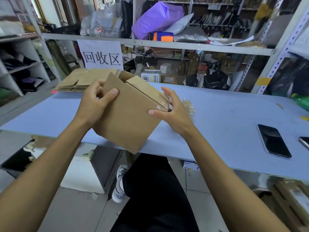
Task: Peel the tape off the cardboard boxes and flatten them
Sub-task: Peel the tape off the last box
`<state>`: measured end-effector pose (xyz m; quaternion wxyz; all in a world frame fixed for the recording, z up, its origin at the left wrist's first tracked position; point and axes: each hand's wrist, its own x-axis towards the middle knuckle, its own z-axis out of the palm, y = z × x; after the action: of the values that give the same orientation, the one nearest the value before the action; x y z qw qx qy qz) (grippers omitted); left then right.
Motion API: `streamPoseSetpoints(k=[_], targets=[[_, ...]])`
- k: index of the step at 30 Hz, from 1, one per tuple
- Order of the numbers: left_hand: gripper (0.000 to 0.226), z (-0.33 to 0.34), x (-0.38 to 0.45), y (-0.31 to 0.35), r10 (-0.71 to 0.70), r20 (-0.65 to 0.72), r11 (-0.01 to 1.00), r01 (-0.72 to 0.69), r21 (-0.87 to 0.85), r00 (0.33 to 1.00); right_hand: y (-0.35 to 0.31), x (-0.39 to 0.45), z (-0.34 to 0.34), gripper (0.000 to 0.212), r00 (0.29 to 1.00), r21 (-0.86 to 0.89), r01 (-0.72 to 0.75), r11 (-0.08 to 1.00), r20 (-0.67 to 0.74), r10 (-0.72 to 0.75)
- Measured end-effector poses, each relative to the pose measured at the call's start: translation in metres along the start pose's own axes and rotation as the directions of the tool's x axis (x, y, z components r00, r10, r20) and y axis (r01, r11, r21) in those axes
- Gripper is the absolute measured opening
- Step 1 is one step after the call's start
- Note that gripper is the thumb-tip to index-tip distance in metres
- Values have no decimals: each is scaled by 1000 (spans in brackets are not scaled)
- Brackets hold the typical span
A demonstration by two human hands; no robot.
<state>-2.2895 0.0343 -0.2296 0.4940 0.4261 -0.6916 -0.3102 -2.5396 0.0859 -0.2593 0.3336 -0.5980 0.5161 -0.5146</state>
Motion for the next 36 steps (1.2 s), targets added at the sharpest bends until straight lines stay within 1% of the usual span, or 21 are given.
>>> streamPoseSetpoints(k=[1, 3, 4, 5, 7, 9, 11, 13, 14, 16, 18, 19, 20, 22, 23, 25, 27, 29, 30, 32, 36], targets=[[43, -1, -1, 0, 2, 7, 1000, -2, 9, 1000, -3, -1, 1, 85, 1000, 3, 3, 1000, 3, -4], [39, -4, -2, -1, 11, 6, 1000, -11, 3, 1000, -2, 0, -1, 69, 999, 72, -48, 996, -15, 50], [34, -6, -4, -1, 15, 3, 1000, -15, -3, 1000, 3, 0, -4, 68, 994, 86, -101, 991, -26, 104], [31, -9, -4, -2, 13, -2, 1000, -13, -6, 1000, 6, 0, -7, 75, 987, 54, -156, 986, -30, 158], [28, -14, -5, -5, 7, -14, 1000, -7, -4, 1000, 14, -1, -13, 91, 971, -69, -239, 969, -41, 236], [25, -16, -4, -9, -1, -30, 1000, 1, -23, 1000, 17, -3, -14, 81, 981, -10, -191, 982, -46, 190], [26, -15, -5, -13, -34, -46, 997, 31, -67, 998, 10, -3, -8, 75, 995, 82, -97, 992, 10, 96], [41, -11, -5, -17, -84, -60, 989, 76, -124, 995, -1, -1, 1, 76, 996, 38, 1, 999, 84, -4], [49, -10, -6, -19, -110, -71, 985, 99, -139, 991, -6, 1, 6, 76, 996, 2, 38, 999, 76, -38], [63, -8, -10, -16, -105, -123, 992, 96, -77, 987, -16, 5, 10, 71, 997, -42, 74, 996, 11, -74], [72, -10, -14, -9, 23, -149, 993, -6, 118, 989, -22, 5, 10, 63, 994, -95, 106, 990, 46, -102], [70, -11, -15, -3, 111, -100, 969, -86, 231, 989, -23, 5, 11, 58, 989, -136, 134, 982, 88, -123], [66, -10, -15, 2, 178, -4, 931, -168, 324, 984, -23, 4, 12, 53, 981, -163, 170, 972, 120, -151], [57, -6, -14, 7, 224, 204, 841, -295, 453, 953, -22, 2, 16, 38, 975, -126, 209, 970, 101, -197], [55, -3, -16, 9, 215, 253, 808, -317, 496, 943, -21, 1, 18, 28, 976, -85, 217, 973, 56, -212], [55, 6, -17, 13, 222, 272, 765, -340, 547, 936, -20, -3, 19, 17, 971, -29, 235, 972, -48, -236], [55, 16, -17, 20, 296, 281, 674, -408, 616, 913, -17, -8, 20, 16, 961, 13, 245, 969, -132, -241], [55, 30, -15, 29, 356, 317, 570, -473, 672, 879, -16, -12, 22, 12, 966, 83, 217, 973, -162, -201], [55, 36, -14, 34, 357, 335, 539, -485, 688, 872, -15, -14, 23, 11, 972, 119, 197, 973, -156, -177], [55, 42, -13, 39, 322, 359, 523, -481, 703, 876, -16, -14, 22, 12, 980, 160, 166, 973, -135, -145], [49, 37, -8, 43, 310, 399, 546, -505, 668, 863, -20, -8, 19, 9, 987, 189, 100, 977, -142, -73]])
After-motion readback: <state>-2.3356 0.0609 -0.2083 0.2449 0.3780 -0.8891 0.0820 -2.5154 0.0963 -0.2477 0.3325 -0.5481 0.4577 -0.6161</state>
